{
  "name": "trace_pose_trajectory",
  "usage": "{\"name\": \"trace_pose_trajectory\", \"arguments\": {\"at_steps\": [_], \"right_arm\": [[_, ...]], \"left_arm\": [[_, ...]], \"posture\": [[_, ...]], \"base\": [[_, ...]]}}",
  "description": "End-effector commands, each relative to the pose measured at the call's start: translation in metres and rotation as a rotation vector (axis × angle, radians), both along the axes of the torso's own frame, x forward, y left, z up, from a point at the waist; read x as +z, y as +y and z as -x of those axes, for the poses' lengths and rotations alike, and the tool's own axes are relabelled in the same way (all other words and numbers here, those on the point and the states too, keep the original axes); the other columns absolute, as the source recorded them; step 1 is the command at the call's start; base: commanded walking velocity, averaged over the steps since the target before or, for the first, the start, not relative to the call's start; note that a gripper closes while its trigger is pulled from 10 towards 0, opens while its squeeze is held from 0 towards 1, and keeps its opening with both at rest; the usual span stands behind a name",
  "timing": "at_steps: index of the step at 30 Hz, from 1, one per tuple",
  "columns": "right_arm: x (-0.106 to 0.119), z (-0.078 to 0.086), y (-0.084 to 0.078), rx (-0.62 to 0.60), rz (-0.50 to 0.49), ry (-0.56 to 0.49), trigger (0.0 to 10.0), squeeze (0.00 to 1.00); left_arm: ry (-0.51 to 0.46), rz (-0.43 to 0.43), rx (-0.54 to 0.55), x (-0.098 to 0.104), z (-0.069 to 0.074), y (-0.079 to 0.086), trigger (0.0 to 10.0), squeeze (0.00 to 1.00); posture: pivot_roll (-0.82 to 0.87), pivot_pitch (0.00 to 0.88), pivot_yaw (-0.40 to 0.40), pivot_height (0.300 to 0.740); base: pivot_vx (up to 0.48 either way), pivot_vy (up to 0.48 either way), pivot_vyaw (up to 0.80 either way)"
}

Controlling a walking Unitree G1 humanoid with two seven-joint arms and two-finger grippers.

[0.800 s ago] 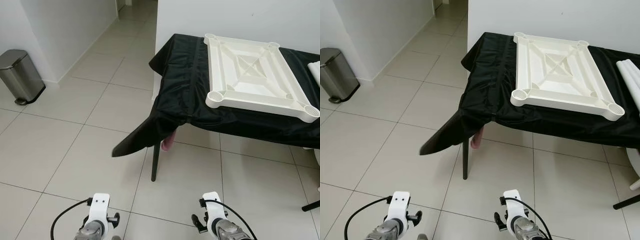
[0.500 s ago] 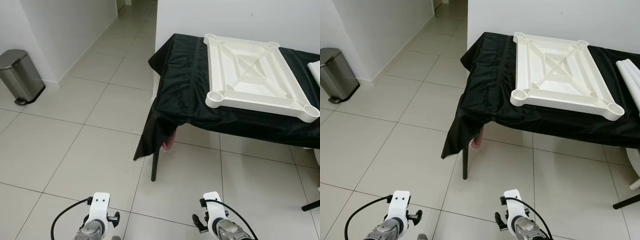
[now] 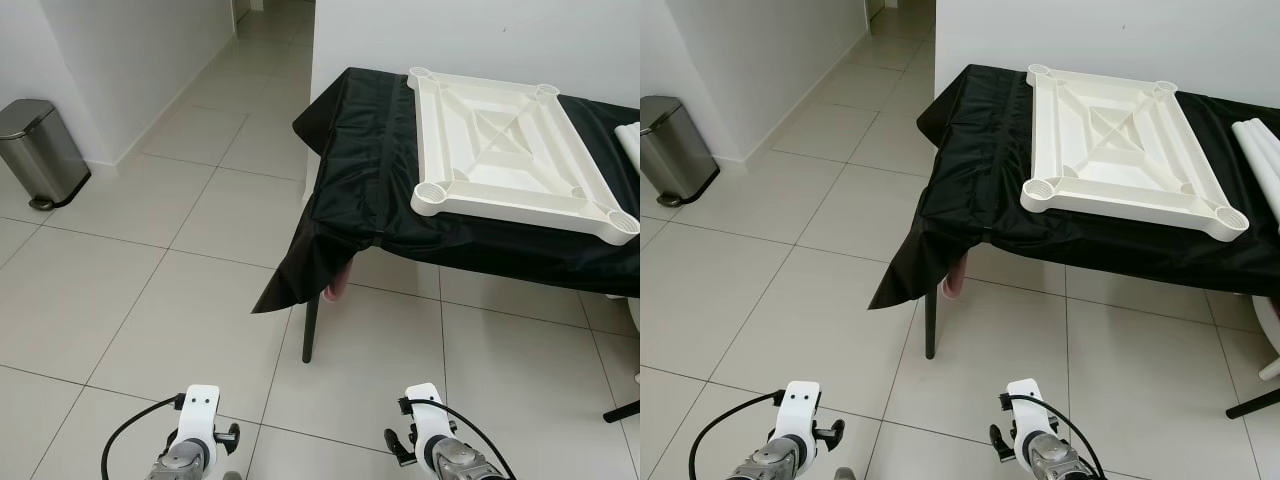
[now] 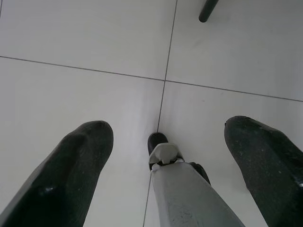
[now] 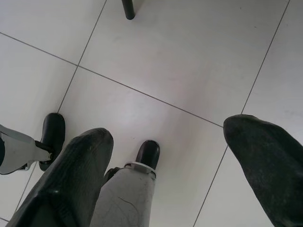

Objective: Building children table

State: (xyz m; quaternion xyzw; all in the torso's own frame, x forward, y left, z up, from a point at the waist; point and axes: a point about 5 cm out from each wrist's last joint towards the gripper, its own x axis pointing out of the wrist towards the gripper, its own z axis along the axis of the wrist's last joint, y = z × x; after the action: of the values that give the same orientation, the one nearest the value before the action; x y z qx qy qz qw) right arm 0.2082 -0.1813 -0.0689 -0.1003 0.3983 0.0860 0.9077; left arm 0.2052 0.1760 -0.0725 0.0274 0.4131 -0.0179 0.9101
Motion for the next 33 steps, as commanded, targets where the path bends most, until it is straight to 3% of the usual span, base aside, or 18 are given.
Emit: {"name": "trace_pose_trajectory", "arguments": {"at_steps": [1,5,16,19,23,27,29,32,33], "right_arm": [[-0.003,0.004,0.0,-0.006,0.003,0.026,10.0,0.0],[-0.002,0.003,0.001,-0.002,0.001,0.02,10.0,0.0],[0.021,-0.032,0.01,0.029,-0.059,-0.133,10.0,0.0],[0.04,-0.054,0.019,0.07,-0.104,-0.254,10.0,0.0],[0.049,-0.063,0.022,0.081,-0.119,-0.302,10.0,0.0],[0.092,-0.097,0.031,0.119,-0.154,-0.543,10.0,0.0],[0.097,-0.1,0.031,0.123,-0.154,-0.572,10.0,0.0],[0.128,-0.116,0.033,0.119,-0.243,-0.711,10.0,0.0],[0.128,-0.116,0.033,0.119,-0.243,-0.711,10.0,0.0]], "left_arm": [[0.007,-0.022,0.019,-0.002,0.004,0.001,10.0,0.0],[0.001,-0.021,0.021,-0.002,0.003,0.002,10.0,0.0],[-0.169,0.026,0.037,0.02,-0.027,0.006,10.0,0.0],[-0.285,0.042,0.028,0.036,-0.043,0.012,10.0,0.0],[-0.328,0.045,0.022,0.042,-0.049,0.013,10.0,0.0],[-0.553,0.059,0.004,0.079,-0.074,0.021,10.0,0.0],[-0.579,0.061,0.005,0.083,-0.076,0.022,10.0,0.0],[-0.724,0.04,0.025,0.115,-0.086,0.03,10.0,0.0],[-0.724,0.04,0.025,0.115,-0.086,0.03,10.0,0.0]], "posture": [[0.02,0.016,-0.018,0.74],[0.02,0.022,-0.017,0.74],[0.02,0.057,-0.017,0.74],[0.02,0.062,-0.019,0.74],[0.03,0.07,-0.022,0.74],[0.03,0.083,-0.025,0.74],[0.03,0.083,-0.025,0.74],[0.03,0.088,-0.031,0.74],[0.03,0.088,-0.031,0.74]], "base": [[0.0,0.0,0.0],[0.0,0.0,0.0],[0.0,0.0,0.0],[0.0,0.0,0.0],[0.0,0.0,0.0],[0.0,0.0,0.0],[0.0,0.0,0.0],[0.0,0.0,0.0],[0.0,0.0,0.0]]}}
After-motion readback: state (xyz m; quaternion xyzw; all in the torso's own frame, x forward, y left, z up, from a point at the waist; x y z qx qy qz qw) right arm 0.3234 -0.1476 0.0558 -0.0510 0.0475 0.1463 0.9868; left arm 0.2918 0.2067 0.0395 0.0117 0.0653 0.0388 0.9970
